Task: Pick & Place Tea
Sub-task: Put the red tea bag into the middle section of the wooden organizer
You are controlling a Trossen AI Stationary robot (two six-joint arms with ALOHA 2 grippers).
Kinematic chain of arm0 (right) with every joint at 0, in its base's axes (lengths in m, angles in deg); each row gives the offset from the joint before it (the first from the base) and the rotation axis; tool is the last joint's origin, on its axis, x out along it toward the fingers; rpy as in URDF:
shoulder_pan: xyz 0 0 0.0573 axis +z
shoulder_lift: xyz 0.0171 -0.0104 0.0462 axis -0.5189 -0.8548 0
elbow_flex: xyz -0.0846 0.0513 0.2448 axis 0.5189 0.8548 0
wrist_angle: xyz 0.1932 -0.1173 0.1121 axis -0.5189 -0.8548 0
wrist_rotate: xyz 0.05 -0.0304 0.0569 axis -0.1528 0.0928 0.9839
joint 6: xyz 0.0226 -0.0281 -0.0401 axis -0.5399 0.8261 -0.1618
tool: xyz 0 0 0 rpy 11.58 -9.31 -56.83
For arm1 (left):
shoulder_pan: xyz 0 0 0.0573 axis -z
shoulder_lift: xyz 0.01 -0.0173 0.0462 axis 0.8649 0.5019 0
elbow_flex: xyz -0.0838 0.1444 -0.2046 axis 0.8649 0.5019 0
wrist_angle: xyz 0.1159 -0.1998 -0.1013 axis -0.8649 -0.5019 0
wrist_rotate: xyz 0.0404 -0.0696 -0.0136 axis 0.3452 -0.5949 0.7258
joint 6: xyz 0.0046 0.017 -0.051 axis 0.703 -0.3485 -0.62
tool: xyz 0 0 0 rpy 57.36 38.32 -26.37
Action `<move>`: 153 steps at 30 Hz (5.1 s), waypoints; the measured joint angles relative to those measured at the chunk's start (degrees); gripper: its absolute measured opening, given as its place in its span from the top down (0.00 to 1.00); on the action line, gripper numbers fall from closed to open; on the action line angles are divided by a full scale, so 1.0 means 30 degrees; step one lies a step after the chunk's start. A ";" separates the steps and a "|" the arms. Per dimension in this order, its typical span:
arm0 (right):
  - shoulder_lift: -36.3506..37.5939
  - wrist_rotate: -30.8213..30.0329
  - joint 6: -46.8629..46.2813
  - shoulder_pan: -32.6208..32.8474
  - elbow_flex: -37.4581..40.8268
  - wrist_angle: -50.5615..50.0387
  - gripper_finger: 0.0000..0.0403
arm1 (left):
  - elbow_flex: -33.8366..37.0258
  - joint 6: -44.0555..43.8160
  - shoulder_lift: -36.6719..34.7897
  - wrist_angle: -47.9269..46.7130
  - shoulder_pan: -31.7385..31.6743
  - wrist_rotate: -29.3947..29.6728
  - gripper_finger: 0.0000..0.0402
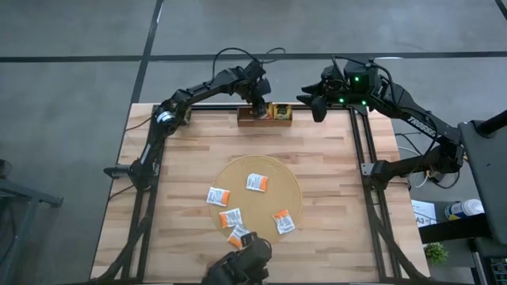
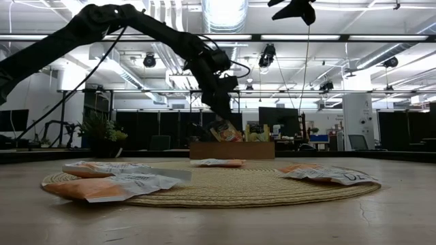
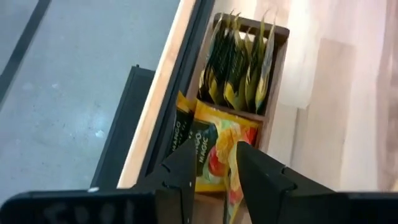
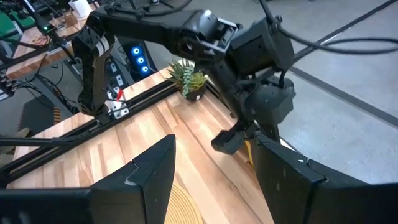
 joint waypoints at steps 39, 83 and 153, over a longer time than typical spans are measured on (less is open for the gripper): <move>0.0003 -0.0007 0.1020 0.0000 0.0034 -0.0733 0.49 | 0.0040 -0.0125 -0.0044 -0.4812 -0.1005 -0.0758 0.73; 0.0005 0.0000 0.0998 0.0000 0.1047 -0.0680 0.49 | 0.2832 -0.0458 -0.0940 0.0063 -0.0933 -0.3126 0.97; 0.0005 0.0015 0.0887 0.0000 0.1047 -0.0631 0.49 | 0.1127 -0.0237 -0.0903 -0.0484 -0.0617 -0.1187 0.75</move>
